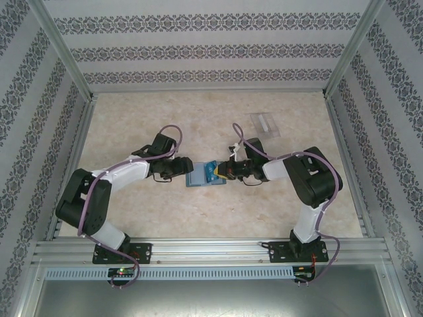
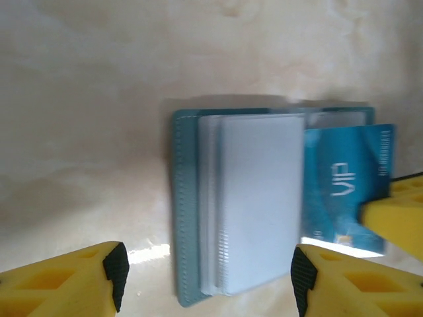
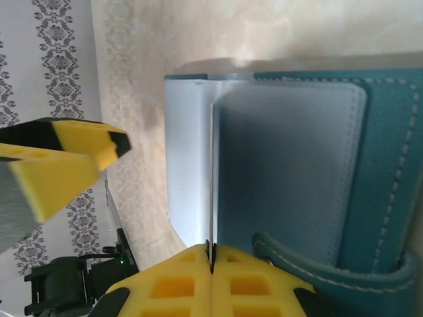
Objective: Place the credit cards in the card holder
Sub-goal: Insert the credit card into the card slot.
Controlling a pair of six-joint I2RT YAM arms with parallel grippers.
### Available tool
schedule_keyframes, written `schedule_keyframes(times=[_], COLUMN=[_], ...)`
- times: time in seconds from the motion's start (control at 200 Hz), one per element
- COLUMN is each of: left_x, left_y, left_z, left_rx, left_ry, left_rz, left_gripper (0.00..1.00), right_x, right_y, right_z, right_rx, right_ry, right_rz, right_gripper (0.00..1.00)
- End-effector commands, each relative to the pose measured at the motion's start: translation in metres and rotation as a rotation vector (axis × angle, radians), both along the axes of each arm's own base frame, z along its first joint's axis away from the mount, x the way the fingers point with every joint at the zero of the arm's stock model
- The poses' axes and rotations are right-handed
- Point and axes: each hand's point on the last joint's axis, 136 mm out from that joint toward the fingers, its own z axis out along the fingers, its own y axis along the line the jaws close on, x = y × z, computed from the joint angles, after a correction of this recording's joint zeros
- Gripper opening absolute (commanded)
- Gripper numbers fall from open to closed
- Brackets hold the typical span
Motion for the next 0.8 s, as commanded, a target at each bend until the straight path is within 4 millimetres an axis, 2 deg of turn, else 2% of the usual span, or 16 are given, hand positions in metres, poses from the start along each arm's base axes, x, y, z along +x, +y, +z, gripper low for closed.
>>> schedule_keyframes(times=[0.0,0.125,0.395,0.605,0.799], left_x=[0.0,0.001,0.002,-0.002,-0.003], left_y=[0.001,0.0,-0.013,-0.015,-0.018], left_z=[-0.013,-0.026,-0.035,-0.046,-0.048], left_rx=[0.043,0.051,-0.02,-0.02,-0.04], left_ry=[-0.003,0.019,0.037,0.073,0.081], left_rz=[-0.034,-0.038,-0.053,-0.066,-0.063], left_gripper=[0.67,0.65,0.64,0.6,0.53], right_x=[0.008,0.007,0.005,0.002,-0.003], right_y=[0.005,0.009,0.015,0.016,0.02], right_z=[0.005,0.001,-0.004,-0.004,-0.006], right_rx=[0.015,0.026,0.029,0.003,0.006], right_ry=[-0.057,-0.042,-0.027,-0.041,-0.047], right_rz=[0.022,0.017,0.012,-0.023,-0.021], right_gripper=[0.0,0.0,0.0,0.0,0.0])
